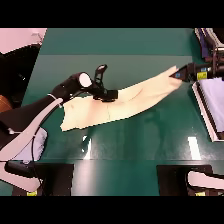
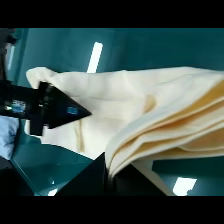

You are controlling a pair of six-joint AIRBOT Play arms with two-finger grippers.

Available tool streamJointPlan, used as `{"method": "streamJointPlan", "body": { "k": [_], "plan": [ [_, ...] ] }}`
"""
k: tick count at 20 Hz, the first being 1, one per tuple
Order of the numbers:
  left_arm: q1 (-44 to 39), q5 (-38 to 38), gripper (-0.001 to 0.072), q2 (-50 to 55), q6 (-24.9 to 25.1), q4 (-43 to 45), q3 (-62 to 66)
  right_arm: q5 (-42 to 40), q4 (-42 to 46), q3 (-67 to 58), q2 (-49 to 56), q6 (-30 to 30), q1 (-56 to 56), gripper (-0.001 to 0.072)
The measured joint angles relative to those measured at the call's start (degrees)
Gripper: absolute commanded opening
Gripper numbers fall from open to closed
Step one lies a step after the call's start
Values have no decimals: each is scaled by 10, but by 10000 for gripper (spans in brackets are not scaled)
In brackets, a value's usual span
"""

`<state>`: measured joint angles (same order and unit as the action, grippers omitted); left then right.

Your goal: Fold the shirts.

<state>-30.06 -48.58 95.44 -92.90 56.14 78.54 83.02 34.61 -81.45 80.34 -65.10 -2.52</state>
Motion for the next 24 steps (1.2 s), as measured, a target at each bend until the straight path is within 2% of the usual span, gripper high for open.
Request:
{"method": "streamJointPlan", "body": {
  "k": [6, 15, 19, 24],
  "plan": [
    [-17, 10, 24, 27, 2, -6, 15, -14, -16, -81, -18, -23, 116, 16],
    [-13, 12, 24, 29, 4, 4, 19, -85, -21, -102, -21, -29, 254, 16],
    [44, -13, 24, -16, 4, 27, 26, -117, -21, -103, -14, -29, 297, 16],
    [177, -58, 25, -146, 4, 122, 28, -162, -30, -103, 38, -14, 381, 17]
  ]
}}
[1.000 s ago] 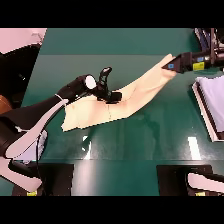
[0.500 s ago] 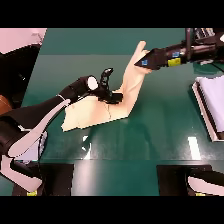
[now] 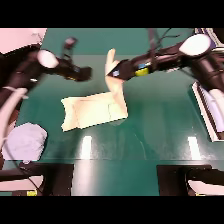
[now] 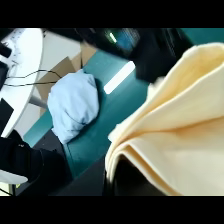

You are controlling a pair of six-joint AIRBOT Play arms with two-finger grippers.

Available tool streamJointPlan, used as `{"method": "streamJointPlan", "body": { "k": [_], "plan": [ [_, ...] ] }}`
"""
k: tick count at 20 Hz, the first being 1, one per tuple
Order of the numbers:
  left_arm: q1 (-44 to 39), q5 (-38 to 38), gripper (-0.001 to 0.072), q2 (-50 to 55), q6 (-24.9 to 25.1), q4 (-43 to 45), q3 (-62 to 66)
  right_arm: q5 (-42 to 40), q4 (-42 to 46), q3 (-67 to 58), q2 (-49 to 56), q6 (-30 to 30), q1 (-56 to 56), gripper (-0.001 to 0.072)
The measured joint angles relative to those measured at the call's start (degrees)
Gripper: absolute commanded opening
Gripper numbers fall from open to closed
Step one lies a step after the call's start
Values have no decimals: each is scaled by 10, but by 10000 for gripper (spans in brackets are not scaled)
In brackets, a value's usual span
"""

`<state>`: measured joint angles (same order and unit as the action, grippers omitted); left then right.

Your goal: Fold the shirts.

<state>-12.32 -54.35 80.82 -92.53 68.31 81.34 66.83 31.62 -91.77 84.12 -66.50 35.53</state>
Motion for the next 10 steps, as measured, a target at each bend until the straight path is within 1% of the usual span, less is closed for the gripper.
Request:
{"method": "streamJointPlan", "body": {
  "k": [2, 3, 4, 5, 6, 7, 8, 9, 10],
  "plan": [
    [62, -14, 25, -59, 4, 42, 1, -33, -26, -4, 37, 24, 44, 23],
    [88, -21, 25, -82, 8, 55, 1, -48, -38, -14, 61, 36, 68, 108],
    [112, -26, 25, -103, 11, 64, 1, -59, -48, -30, 88, 44, 91, 353],
    [137, -30, 25, -122, 14, 72, 1, -67, -56, -50, 115, 53, 111, 551],
    [158, -37, 25, -136, 16, 78, 1, -73, -62, -73, 144, 59, 130, 584],
    [176, -45, 25, -148, 18, 85, 1, -73, -64, -95, 170, 63, 145, 548],
    [188, -53, 25, -156, 21, 87, 1, -67, -66, -118, 193, 66, 155, 410],
    [196, -62, 25, -161, 25, 89, 1, -50, -67, -140, 214, 66, 161, 383],
    [203, -69, 25, -165, 29, 90, 1, -33, -61, -157, 230, 59, 161, 383]
  ]
}}
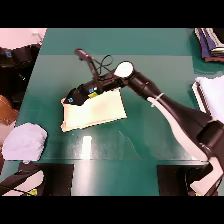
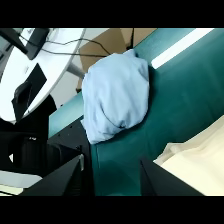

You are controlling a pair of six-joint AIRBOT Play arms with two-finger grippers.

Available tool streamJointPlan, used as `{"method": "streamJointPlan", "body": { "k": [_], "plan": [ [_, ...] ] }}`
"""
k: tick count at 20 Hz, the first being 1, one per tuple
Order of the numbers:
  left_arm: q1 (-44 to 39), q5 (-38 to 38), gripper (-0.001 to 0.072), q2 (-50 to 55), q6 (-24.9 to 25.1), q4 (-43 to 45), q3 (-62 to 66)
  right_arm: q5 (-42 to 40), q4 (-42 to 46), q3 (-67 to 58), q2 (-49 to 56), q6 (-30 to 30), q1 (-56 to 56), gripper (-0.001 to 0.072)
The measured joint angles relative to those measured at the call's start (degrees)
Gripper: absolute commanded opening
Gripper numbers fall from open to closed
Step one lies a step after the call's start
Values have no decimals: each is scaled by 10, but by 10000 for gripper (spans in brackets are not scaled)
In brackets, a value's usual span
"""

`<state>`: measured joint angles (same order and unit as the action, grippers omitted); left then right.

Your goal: Fold the shirts.

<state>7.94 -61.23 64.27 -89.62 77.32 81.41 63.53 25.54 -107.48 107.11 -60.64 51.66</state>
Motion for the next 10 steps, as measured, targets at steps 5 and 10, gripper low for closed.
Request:
{"method": "streamJointPlan", "body": {
  "k": [5, 10],
  "plan": [
    [14, -25, 25, -9, 12, -1, 0, 77, 86, 27, -5, -51, -61, 383],
    [17, -37, 25, -10, 14, -8, 0, 76, 144, 207, -90, -98, -196, 593]
  ]
}}
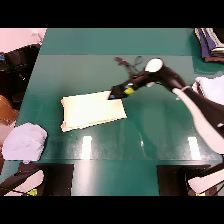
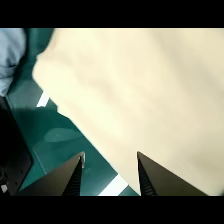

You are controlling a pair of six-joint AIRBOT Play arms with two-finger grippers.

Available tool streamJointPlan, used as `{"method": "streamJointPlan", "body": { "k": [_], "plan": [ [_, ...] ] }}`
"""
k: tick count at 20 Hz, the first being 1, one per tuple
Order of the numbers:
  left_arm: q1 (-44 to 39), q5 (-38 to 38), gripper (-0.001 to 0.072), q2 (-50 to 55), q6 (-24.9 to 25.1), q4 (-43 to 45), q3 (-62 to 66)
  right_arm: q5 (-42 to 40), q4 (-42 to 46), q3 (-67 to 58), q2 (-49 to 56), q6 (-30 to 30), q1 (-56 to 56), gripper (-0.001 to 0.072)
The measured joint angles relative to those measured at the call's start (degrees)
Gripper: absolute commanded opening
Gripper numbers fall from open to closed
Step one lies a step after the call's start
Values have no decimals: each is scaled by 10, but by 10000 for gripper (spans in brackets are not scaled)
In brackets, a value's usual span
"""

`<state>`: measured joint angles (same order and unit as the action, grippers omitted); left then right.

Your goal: Fold the shirts.

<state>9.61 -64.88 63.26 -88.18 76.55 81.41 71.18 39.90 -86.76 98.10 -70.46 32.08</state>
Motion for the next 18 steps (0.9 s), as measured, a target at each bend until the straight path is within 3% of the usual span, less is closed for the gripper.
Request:
{"method": "streamJointPlan", "body": {
  "k": [1, 5, 10, 12, 14, 16, 17, 18],
  "plan": [
    [0, -2, 25, 0, 1, -4, 0, -6, 3, 36, -13, -7, -27, 632],
    [0, 2, 25, 0, 2, -24, 0, -34, -22, 138, -30, -23, -106, 622],
    [0, 10, 26, 0, 5, -34, 0, -50, -69, 142, 24, -24, -102, 620],
    [0, 12, 25, 0, 6, -35, -1, -46, -83, 107, 59, -24, -76, 485],
    [0, 14, 25, 0, 6, -36, -3, -37, -92, 65, 95, -24, -45, 428],
    [0, 13, 24, 1, 6, -42, -6, -28, -98, 23, 129, -22, -14, 200],
    [0, 12, 24, 2, 6, -49, -8, -27, -100, 1, 143, -17, 0, 33],
    [0, 12, 24, 2, 6, -55, -8, -24, -104, -17, 152, -13, 10, 17]
  ]
}}
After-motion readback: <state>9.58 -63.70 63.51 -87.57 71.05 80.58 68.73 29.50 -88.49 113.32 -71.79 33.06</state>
